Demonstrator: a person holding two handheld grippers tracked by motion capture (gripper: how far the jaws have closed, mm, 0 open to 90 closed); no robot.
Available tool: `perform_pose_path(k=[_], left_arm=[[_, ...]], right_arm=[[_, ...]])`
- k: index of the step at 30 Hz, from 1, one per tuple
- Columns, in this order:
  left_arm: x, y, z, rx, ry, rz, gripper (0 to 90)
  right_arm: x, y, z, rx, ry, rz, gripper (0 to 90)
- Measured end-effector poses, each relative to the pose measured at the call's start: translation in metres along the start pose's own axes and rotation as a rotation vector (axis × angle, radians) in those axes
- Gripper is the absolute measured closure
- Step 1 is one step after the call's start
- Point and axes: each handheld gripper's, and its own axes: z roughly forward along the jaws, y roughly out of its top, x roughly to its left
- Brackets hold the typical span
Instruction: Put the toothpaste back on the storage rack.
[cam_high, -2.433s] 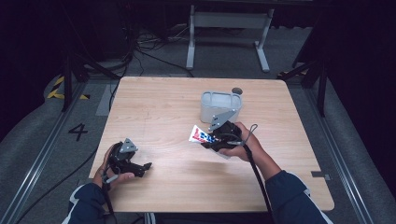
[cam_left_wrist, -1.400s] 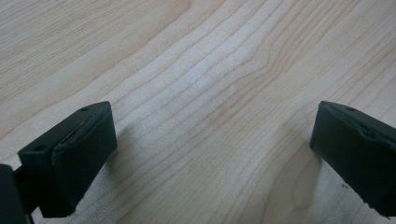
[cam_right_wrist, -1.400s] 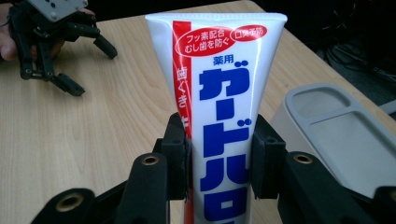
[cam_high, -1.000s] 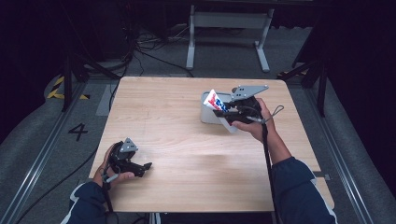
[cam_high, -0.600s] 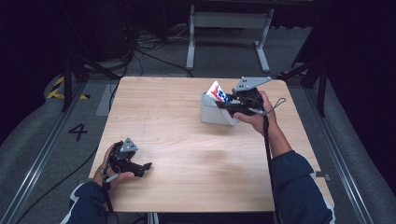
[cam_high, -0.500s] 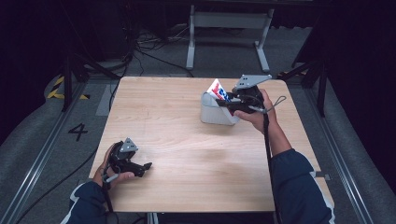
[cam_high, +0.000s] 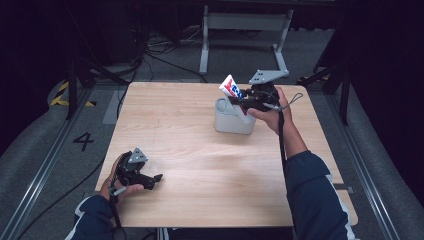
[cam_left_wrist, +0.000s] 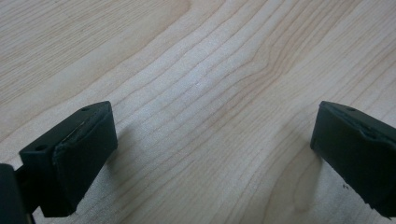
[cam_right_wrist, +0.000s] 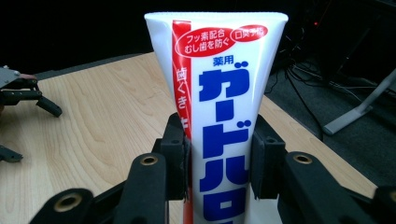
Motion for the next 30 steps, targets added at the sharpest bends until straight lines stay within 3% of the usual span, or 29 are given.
perform_pose_path(k=[4,12,30], left_arm=[[0.000,0.000,0.001,-0.007,-0.003,-0.004,0.9],[0.000,0.000,0.001,-0.007,-0.001,-0.005,1.0],[0.001,0.000,-0.001,-0.006,0.004,-0.008,3.2]], right_arm=[[-0.003,0.000,0.010,0.024,-0.011,-0.020,64.8],[-0.008,0.001,0.023,0.022,-0.005,-0.022,64.8],[-0.027,0.003,0.041,0.017,-0.036,0.004,64.6]])
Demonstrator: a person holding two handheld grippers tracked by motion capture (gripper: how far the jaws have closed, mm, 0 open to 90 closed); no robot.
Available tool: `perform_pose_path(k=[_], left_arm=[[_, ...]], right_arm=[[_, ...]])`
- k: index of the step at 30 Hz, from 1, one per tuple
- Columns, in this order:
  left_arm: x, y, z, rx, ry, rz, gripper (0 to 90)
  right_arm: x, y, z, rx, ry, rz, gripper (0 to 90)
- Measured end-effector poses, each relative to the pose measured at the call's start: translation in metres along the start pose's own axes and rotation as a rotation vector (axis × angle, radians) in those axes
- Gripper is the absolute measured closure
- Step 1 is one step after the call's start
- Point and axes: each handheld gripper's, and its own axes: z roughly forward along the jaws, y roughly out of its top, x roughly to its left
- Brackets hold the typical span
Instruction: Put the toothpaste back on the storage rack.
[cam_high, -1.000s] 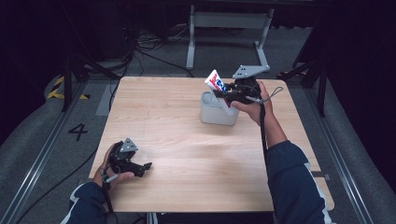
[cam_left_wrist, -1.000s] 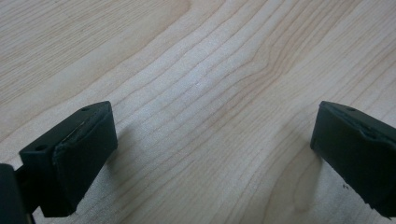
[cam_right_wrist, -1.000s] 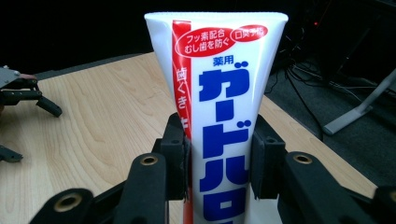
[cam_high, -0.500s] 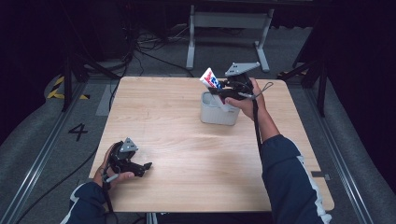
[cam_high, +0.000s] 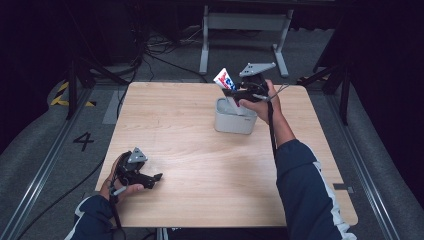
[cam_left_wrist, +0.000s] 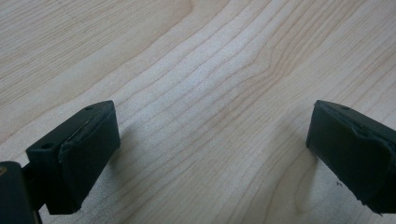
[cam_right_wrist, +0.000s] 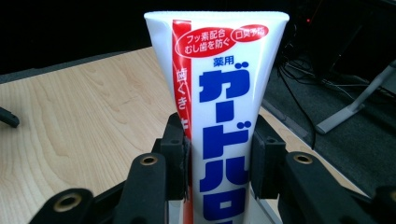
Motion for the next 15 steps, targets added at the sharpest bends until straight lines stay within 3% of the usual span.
perform_pose_path(k=[7,15], left_arm=[[0.000,0.000,0.000,-0.002,0.005,0.001,3.5],[0.000,-0.001,0.000,-0.010,0.013,-0.001,3.9]], right_arm=[[-0.013,-0.008,0.001,-0.029,-0.019,0.044,64.4],[-0.016,-0.011,0.008,-0.023,-0.028,0.049,64.3]])
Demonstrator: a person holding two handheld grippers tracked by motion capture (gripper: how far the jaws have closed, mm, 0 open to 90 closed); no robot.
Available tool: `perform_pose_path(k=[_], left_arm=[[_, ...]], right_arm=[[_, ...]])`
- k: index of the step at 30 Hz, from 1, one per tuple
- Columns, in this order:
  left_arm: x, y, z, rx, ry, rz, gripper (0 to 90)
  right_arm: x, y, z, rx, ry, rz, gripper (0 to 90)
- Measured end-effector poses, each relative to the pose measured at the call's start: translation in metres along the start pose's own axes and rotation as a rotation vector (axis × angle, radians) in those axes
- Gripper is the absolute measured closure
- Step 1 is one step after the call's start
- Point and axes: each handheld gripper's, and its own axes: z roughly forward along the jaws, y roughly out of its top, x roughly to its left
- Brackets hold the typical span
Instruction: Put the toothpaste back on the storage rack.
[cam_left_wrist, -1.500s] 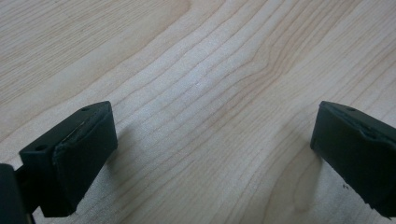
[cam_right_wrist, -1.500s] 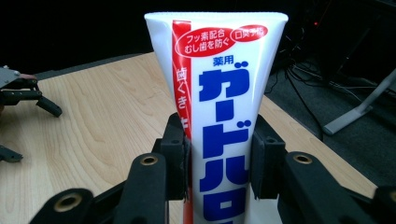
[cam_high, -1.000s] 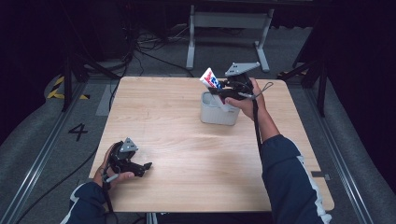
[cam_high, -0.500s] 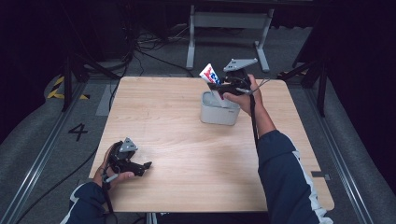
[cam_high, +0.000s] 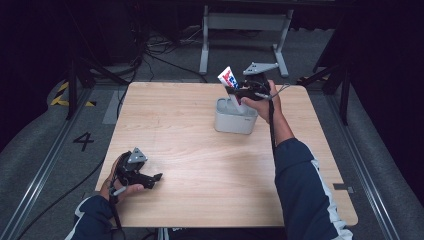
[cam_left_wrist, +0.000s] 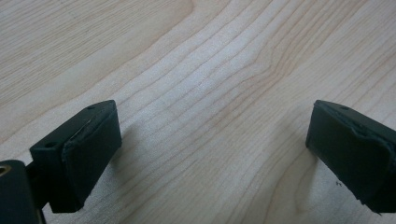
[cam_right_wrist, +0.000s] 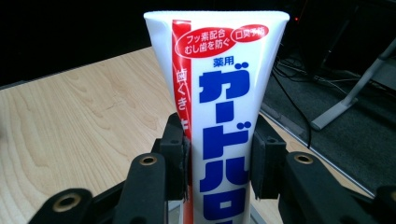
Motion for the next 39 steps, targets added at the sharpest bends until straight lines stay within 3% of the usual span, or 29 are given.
perform_pose_path(k=[20,39], left_arm=[[0.000,0.000,-0.001,0.004,-0.003,0.003,4.1],[0.000,-0.001,-0.001,0.003,-0.002,0.004,4.6]], right_arm=[[0.000,-0.015,0.014,0.031,-0.021,0.008,63.7],[0.003,-0.048,0.003,0.080,-0.021,0.016,61.7]])
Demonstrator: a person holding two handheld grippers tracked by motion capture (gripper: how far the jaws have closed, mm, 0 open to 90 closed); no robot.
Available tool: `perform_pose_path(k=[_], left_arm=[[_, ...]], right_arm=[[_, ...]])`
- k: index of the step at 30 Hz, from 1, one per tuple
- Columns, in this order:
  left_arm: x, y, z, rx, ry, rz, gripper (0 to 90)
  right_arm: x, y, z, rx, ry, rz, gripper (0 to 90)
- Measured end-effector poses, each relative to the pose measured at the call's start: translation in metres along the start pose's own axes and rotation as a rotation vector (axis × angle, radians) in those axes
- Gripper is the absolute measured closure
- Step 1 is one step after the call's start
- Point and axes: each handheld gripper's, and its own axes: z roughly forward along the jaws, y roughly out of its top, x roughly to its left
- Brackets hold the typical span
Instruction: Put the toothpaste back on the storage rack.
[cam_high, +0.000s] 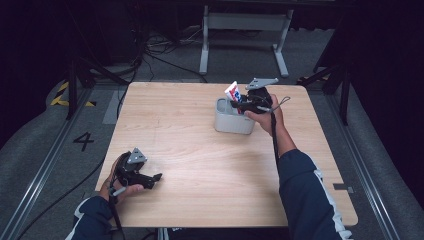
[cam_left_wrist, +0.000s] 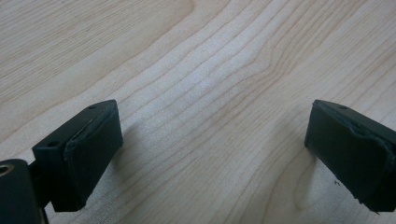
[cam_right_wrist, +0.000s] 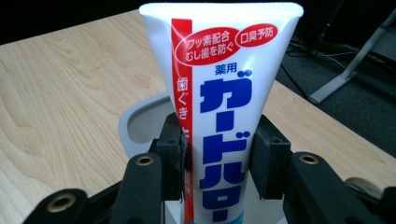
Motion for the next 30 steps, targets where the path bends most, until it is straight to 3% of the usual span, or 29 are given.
perform_pose_path(k=[11,28,30], left_arm=[[0.000,0.000,0.000,0.000,0.000,-0.004,4.7],[0.000,0.000,0.000,0.000,0.000,-0.004,4.7],[0.000,0.000,0.000,0.000,0.001,-0.001,4.7]], right_arm=[[0.005,-0.012,-0.002,0.033,0.006,0.000,60.4],[-0.003,-0.024,-0.011,0.052,-0.015,0.043,58.0],[-0.004,-0.025,-0.009,0.078,-0.015,0.047,57.8]])
